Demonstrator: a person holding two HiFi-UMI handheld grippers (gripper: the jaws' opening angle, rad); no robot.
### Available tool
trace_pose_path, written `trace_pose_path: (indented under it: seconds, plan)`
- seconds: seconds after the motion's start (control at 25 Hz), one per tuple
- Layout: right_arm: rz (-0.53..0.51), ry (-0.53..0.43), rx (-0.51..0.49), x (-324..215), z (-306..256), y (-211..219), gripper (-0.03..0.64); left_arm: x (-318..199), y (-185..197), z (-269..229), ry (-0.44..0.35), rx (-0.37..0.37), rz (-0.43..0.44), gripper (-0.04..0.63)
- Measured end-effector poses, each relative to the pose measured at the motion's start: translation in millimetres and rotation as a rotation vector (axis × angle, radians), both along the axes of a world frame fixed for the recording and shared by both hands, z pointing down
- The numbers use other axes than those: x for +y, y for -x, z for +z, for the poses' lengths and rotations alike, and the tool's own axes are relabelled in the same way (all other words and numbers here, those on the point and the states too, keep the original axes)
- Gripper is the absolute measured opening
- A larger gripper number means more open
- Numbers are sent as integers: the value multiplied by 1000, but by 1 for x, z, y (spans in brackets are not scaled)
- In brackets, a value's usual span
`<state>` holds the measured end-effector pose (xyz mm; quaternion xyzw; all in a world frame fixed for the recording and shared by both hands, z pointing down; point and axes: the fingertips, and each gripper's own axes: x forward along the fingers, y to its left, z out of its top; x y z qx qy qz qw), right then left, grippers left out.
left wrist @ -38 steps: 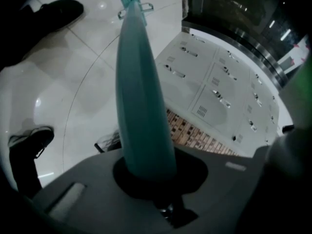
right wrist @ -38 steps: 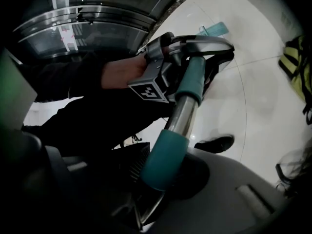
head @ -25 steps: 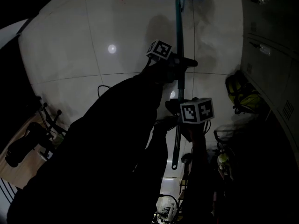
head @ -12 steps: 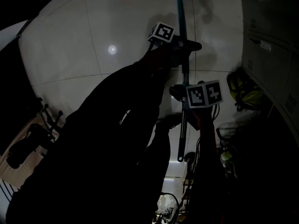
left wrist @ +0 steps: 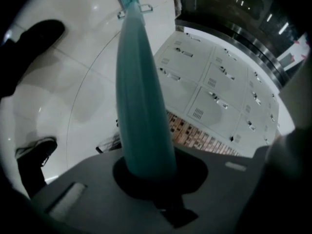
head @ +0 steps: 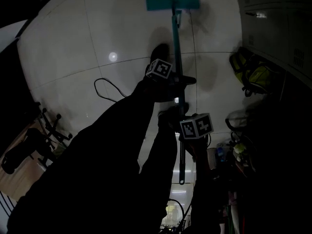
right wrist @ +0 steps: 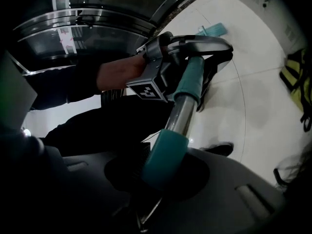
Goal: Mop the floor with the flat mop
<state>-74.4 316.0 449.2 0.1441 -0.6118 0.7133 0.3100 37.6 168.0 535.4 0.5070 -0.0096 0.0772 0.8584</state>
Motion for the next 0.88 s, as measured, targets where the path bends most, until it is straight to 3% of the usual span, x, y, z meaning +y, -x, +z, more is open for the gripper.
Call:
trace_pose_path:
  seconds: [0.2, 0.44, 0.64, 0.88]
  plan:
    - [-46, 35, 12, 103, -6, -16, 106, 107, -11, 1, 56, -6, 3, 38]
    - [-59, 17, -5, 165, -6, -27, 107, 183, -22, 10, 108, -8, 21, 40]
    - [-73, 13, 4, 178, 3, -34, 107, 195, -26, 19, 105, -6, 13, 38]
    - [-64, 19, 0, 147, 0, -28, 107, 160, -23, 11, 95, 1, -6, 38]
